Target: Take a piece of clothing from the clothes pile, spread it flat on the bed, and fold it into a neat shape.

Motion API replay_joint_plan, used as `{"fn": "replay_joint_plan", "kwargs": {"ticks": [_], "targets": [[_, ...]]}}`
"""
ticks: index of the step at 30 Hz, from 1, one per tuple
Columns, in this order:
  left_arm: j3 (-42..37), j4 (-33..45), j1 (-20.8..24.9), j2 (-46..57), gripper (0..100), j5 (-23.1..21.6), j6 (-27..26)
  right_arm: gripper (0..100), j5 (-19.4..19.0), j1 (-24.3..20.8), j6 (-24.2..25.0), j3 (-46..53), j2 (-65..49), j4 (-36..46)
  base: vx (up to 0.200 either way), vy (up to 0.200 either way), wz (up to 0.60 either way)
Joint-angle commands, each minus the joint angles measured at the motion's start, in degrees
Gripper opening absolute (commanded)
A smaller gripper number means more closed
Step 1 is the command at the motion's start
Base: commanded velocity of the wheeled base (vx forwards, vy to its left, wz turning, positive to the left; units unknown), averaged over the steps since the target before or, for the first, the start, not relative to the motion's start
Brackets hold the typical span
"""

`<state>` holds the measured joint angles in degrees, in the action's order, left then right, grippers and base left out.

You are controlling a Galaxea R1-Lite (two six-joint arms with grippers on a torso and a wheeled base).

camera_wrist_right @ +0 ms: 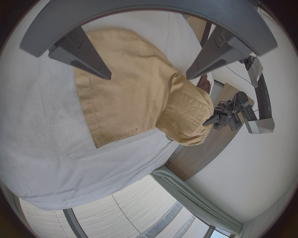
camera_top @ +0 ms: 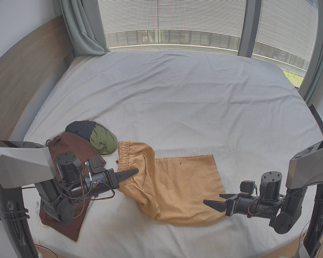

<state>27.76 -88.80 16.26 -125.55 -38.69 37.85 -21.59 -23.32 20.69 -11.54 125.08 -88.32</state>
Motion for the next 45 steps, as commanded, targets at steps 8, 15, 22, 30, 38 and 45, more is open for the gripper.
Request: {"fn": "replay_joint_plan", "kwargs": {"ticks": [8, 15, 22, 30, 38, 45], "targets": [[3.1, 0.1, 4.0, -1.2, 0, 1.4, 0.9, 100, 0.0, 0.1, 0.1, -0.8, -0.9, -0.1, 0.000, 0.000, 0.00], [4.7, 0.1, 6.1, -3.6, 0, 4.8, 0.9, 100, 0.0, 0.6, 0.2, -1.3, -1.0, -0.1, 0.000, 0.000, 0.00], [6.2, 0.1, 7.4, -4.5, 0, 4.8, 1.0, 100, 0.0, 0.6, 0.2, -1.7, -0.9, -0.1, 0.000, 0.000, 0.00], [9.6, 0.0, 9.3, -7.4, 0, 5.7, 1.6, 100, 0.1, 1.0, 0.4, -2.2, -1.8, 0.0, 0.000, 0.000, 0.00], [12.4, 0.4, 11.2, -9.4, 0, 6.0, 2.4, 100, 0.1, 1.3, 0.4, -2.6, -2.0, 0.0, 0.000, 0.000, 0.00], [14.5, 0.5, 13.3, -10.9, 0, 8.7, 4.9, 100, 0.0, 1.8, 0.5, -2.7, -2.0, 0.0, 0.000, 0.000, 0.00]]}}
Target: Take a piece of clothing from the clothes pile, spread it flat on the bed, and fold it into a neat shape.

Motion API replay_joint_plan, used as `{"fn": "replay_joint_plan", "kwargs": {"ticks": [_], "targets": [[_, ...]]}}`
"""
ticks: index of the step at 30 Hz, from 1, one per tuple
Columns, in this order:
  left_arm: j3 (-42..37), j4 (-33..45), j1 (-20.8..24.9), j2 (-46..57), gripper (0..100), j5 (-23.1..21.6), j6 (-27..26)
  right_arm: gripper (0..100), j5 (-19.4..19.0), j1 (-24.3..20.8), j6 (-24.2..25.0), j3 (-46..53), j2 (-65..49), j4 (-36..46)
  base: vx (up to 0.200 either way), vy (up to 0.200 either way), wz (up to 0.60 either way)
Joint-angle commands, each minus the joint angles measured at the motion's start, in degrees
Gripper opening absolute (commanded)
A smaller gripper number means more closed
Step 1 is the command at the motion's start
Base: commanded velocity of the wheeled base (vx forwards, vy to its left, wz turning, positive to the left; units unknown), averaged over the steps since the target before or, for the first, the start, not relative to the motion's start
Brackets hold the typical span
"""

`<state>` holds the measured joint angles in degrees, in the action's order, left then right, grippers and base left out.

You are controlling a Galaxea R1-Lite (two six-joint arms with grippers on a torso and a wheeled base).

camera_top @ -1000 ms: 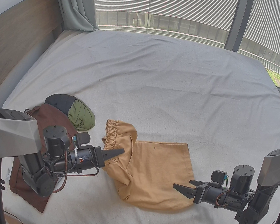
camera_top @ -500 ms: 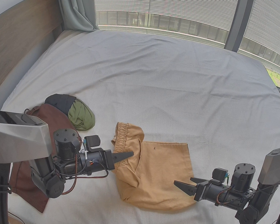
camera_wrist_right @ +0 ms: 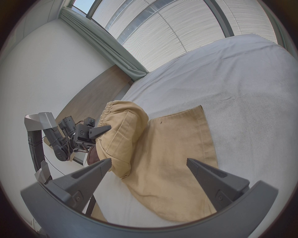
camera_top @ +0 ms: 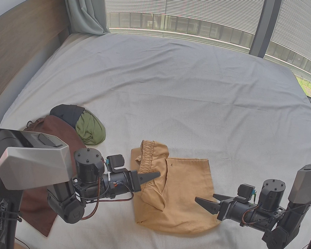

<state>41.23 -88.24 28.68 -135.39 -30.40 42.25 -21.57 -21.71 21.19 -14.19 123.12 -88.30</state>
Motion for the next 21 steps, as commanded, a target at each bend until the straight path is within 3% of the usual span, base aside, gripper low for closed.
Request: {"fn": "replay_joint_plan", "kwargs": {"ticks": [1, 21], "targets": [[1.5, -0.1, 1.2, -1.2, 0, 0.7, 1.1, 100, -0.1, 0.2, 0.0, -0.2, -0.1, 0.0, 0.000, 0.000, 0.00], [7.7, 0.1, 5.8, -5.4, 0, 1.0, 6.0, 100, -0.1, 1.4, 0.2, -1.2, -0.8, 0.0, 0.000, 0.000, 0.00]]}}
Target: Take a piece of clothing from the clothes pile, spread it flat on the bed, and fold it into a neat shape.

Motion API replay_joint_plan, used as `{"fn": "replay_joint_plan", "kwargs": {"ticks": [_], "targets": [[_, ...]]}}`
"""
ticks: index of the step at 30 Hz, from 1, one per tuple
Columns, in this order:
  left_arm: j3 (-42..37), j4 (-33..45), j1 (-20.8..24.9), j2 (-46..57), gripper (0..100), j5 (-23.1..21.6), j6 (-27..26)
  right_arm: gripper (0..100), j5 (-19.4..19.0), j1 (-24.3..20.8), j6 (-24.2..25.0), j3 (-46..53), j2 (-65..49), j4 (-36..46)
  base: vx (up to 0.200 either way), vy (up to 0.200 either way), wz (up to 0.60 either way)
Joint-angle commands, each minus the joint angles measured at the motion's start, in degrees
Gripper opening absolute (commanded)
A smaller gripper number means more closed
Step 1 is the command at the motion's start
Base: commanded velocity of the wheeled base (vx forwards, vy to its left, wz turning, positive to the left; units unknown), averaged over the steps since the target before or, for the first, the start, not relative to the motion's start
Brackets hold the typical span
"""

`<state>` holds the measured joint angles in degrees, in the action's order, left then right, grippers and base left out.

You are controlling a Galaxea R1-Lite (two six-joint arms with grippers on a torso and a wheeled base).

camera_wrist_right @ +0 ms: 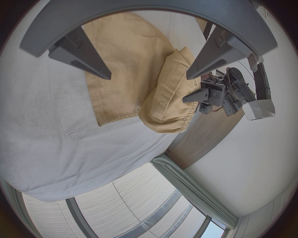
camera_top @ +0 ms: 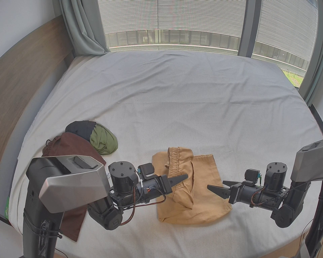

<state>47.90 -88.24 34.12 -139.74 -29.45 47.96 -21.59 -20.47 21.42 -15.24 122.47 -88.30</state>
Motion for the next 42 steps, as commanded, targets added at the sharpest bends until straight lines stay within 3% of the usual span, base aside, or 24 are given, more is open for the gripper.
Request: {"fn": "replay_joint_plan", "kwargs": {"ticks": [1, 13, 14, 42], "targets": [[1.1, -0.1, 0.4, -1.4, 0, 0.1, 0.3, 100, 0.0, 0.2, 0.0, -0.1, -0.1, 0.0, 0.000, 0.000, 0.00], [2.1, -0.1, 0.6, -3.1, 0, 0.9, 0.3, 100, 0.0, 0.2, 0.0, -0.1, -0.1, 0.0, 0.000, 0.000, 0.00], [2.1, -0.1, 0.8, -3.1, 100, 0.9, 0.3, 100, 0.0, 0.2, -0.1, -0.1, -0.1, 0.0, 0.000, 0.000, 0.00], [1.1, -0.5, 1.2, -1.3, 100, 3.5, -0.2, 100, 0.0, -0.6, 0.6, 0.2, 0.2, 0.0, 0.000, 0.000, 0.00]]}}
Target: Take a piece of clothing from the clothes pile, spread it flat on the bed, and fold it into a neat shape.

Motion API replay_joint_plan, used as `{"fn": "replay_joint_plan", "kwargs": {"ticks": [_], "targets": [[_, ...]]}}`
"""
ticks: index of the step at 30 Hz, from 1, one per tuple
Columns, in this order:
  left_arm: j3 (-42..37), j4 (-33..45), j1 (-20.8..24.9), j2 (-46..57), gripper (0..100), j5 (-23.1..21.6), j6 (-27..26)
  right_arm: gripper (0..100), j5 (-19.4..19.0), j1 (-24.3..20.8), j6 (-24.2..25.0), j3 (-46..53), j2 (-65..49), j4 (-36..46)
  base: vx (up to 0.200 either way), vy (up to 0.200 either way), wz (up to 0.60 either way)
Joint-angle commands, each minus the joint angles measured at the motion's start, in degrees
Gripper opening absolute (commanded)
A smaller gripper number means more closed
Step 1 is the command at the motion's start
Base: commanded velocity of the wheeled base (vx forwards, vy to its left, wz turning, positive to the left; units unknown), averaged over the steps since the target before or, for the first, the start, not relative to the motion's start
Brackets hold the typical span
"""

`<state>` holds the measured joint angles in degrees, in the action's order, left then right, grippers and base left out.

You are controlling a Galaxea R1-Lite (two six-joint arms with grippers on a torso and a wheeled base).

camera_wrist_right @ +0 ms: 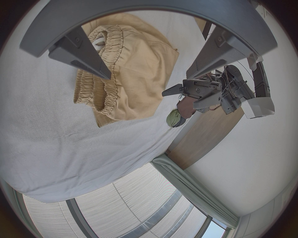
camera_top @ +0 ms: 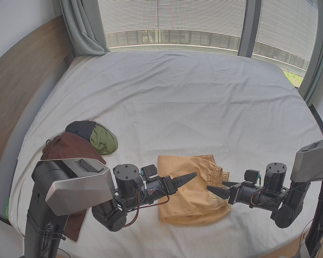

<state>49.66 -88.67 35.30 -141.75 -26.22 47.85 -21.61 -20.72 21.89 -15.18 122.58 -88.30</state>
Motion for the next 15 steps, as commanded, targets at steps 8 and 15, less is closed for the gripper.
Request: {"fn": "replay_joint_plan", "kwargs": {"ticks": [8, 15], "targets": [[-3.2, -0.1, -0.9, 2.6, 100, 0.6, -1.4, 100, 0.0, -2.3, 0.3, 1.0, 1.3, 0.0, 0.000, 0.000, 0.00], [-4.8, -0.1, -2.5, 3.8, 100, 0.5, -2.2, 100, 0.0, -2.7, 0.3, 1.0, 4.1, 0.0, 0.000, 0.000, 0.00]]}}
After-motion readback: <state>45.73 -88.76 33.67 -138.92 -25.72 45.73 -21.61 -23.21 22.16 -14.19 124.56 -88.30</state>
